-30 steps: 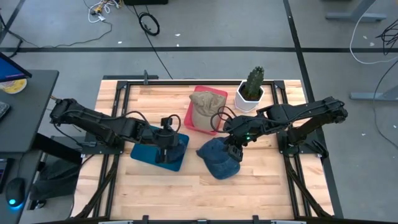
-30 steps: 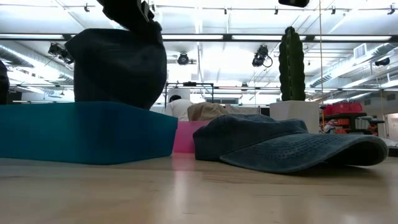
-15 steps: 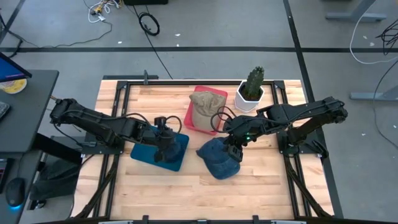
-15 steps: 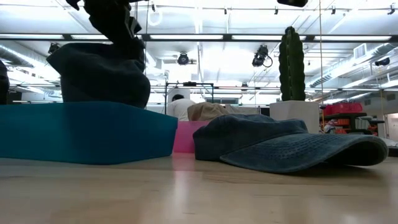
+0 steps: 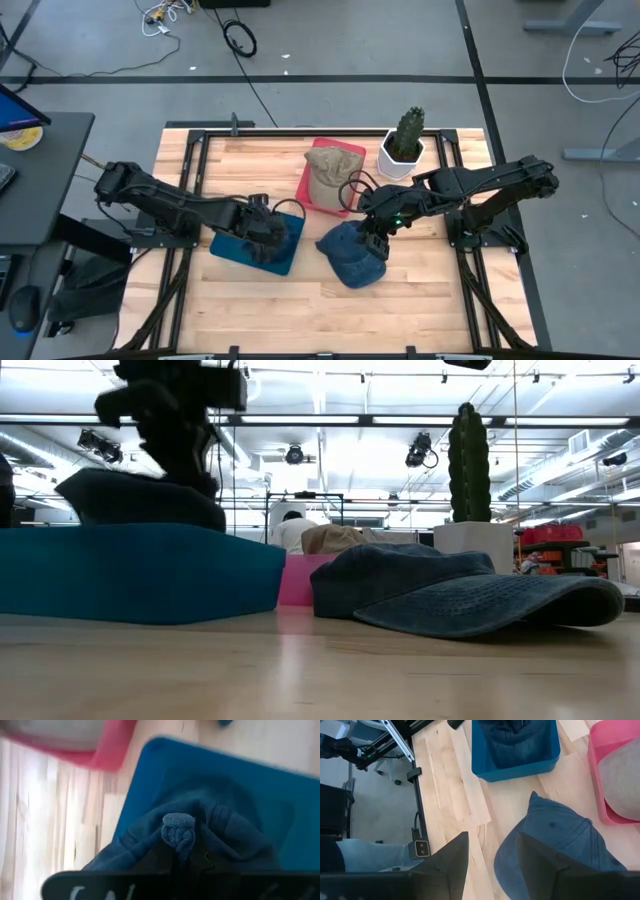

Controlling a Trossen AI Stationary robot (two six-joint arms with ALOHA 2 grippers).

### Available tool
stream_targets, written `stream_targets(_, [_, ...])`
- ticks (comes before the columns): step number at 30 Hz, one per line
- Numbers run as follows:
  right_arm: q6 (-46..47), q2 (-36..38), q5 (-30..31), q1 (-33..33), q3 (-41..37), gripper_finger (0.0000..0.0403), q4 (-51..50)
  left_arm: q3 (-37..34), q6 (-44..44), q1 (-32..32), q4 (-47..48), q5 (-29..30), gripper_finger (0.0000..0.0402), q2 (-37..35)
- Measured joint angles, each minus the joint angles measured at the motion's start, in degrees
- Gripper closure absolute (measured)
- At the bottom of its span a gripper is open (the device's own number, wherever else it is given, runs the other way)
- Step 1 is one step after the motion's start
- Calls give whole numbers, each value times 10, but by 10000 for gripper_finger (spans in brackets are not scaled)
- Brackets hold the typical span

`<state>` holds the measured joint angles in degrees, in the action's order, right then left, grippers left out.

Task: Pick & Place hat
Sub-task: Put the bottom blue cap into the blue bin

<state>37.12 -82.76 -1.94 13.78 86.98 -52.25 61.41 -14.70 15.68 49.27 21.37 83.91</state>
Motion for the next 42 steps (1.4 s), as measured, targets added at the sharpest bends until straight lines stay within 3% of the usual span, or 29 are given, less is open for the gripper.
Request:
stream_targets(12, [-1, 0, 0, 0, 0, 237, 1, 0, -74, 7, 100, 52, 387, 43])
stream_targets(15, [-1, 0, 0, 0, 0, 237, 3, 0, -71, 15, 97, 83, 387, 42])
stream_targets(25, [-1, 0, 11, 0, 0, 237, 5, -1, -106, 22, 77, 95, 387, 42])
stream_targets(36, [-2, 0, 11, 0, 0, 237, 7, -88, -147, 42, 59, 83, 387, 42])
stream_targets(42, [-2, 0, 11, 0, 0, 237, 7, -112, -143, 64, 66, 112, 383, 38])
